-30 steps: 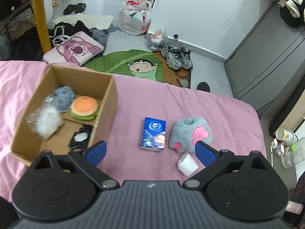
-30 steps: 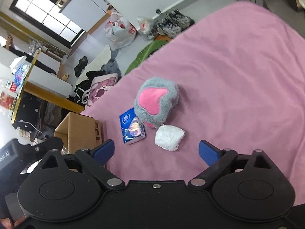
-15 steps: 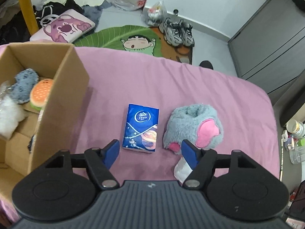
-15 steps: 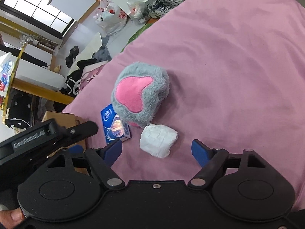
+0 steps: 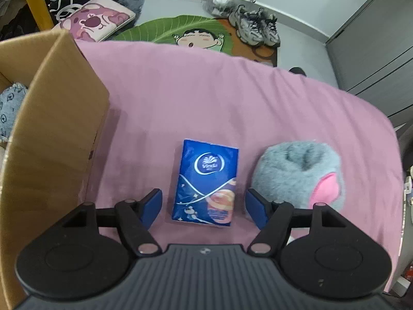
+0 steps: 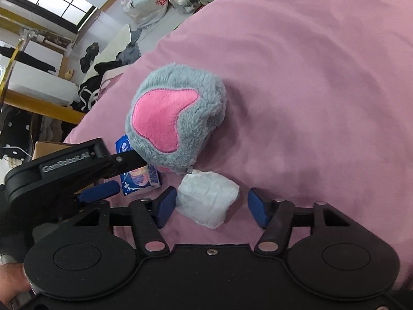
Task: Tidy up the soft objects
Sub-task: 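Grasp the Vinda tissue pack with the left tool while the right tool grasps the white bundle, then carry the tissue pack with the left tool while the right tool carries the white bundle to the box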
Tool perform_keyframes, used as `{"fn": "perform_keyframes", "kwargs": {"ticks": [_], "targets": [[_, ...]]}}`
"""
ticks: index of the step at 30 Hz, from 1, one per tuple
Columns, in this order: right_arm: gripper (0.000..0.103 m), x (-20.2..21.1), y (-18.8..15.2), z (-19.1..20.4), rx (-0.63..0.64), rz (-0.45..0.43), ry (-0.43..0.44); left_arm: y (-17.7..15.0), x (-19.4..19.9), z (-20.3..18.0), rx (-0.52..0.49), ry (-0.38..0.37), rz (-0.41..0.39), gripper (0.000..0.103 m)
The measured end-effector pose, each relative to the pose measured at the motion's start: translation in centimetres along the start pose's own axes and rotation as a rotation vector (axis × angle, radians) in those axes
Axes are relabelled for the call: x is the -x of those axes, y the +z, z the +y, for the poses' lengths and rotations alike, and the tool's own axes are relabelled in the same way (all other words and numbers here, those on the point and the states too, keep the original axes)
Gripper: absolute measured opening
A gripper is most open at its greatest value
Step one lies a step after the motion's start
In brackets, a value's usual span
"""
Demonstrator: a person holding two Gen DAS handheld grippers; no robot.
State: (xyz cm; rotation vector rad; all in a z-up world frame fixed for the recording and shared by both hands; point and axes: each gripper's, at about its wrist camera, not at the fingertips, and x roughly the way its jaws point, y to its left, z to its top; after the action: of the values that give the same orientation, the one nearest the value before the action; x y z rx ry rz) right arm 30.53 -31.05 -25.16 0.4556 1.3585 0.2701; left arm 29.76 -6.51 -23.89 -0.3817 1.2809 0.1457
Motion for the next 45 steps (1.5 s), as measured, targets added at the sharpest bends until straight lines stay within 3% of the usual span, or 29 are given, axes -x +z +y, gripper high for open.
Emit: {"fn": "perform_keyframes", "kwargs": {"ticks": [7, 9, 17, 30, 45], "targets": [[0.050, -0.1, -0.1, 0.5, 0.032, 0.003, -0.025, 0.0, -1.1, 0.0, -0.008, 0.022, 0.003, 0.065], [0.049, -0.1, -0.1, 0.7, 0.044, -0.003, -0.030, 0.0, -1.0, 0.0, -0.016, 0.028, -0.003, 0.052], [0.049, 1.0, -0.4, 1.0, 0.063, -0.033, -0.039, -0.7, 0.5, 0.3, 0.001, -0.003, -0.036, 0.051], [0.049, 4.0, -1.3, 2.2, 0.104, -0.113, -0.015, -2.4, 6.8, 0.8, -0.001, -0.061, -0.118, 0.051], [0.049, 8.3, -3.2, 7.1, 0.196, -0.234, -0.025, -3.6, 13.7, 3.3, 0.000, -0.115, -0.226, 0.051]]}}
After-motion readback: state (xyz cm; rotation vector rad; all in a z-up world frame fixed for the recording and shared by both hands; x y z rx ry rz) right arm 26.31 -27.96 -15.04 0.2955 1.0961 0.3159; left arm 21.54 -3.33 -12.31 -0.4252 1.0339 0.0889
